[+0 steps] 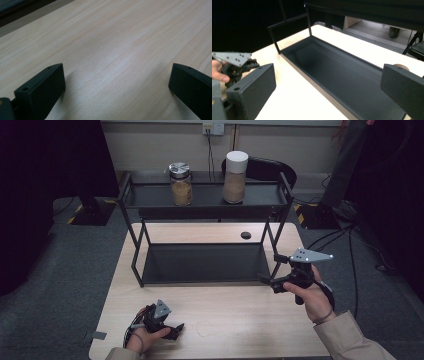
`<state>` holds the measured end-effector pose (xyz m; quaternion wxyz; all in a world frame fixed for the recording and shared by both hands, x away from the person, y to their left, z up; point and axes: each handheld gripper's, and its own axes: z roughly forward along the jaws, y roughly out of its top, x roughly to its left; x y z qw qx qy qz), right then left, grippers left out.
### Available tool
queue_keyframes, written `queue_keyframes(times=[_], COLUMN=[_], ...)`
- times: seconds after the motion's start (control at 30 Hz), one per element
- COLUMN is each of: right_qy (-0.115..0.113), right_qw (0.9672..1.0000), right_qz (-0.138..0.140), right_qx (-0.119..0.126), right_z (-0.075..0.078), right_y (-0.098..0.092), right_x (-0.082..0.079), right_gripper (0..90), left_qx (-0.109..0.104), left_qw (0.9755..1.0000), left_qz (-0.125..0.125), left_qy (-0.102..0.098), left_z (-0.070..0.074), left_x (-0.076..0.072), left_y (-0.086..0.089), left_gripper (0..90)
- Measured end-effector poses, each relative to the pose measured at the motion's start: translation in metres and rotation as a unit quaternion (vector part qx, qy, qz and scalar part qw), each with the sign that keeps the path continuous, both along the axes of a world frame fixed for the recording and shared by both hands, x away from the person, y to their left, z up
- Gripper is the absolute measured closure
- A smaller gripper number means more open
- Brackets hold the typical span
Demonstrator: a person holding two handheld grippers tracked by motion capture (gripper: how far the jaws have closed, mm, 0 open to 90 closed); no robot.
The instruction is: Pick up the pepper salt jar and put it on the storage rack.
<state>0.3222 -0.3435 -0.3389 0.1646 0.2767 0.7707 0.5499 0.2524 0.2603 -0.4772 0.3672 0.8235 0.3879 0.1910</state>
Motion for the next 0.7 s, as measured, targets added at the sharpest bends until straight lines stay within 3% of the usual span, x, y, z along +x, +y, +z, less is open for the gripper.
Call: queue_keyframes(times=[0.7], right_qy=[0.015], right_qw=[0.9998], right_qz=[-0.005], right_qx=[0.015], right_z=[-0.062], right_y=[-0.023], right_x=[-0.02], right_gripper=[0.0], left_qx=[0.0], left_qw=[1.0], left_qz=[0.001], left_qy=[0.0], left_z=[0.0], left_x=[0.0], left_y=[0.0], left_gripper=[0.0])
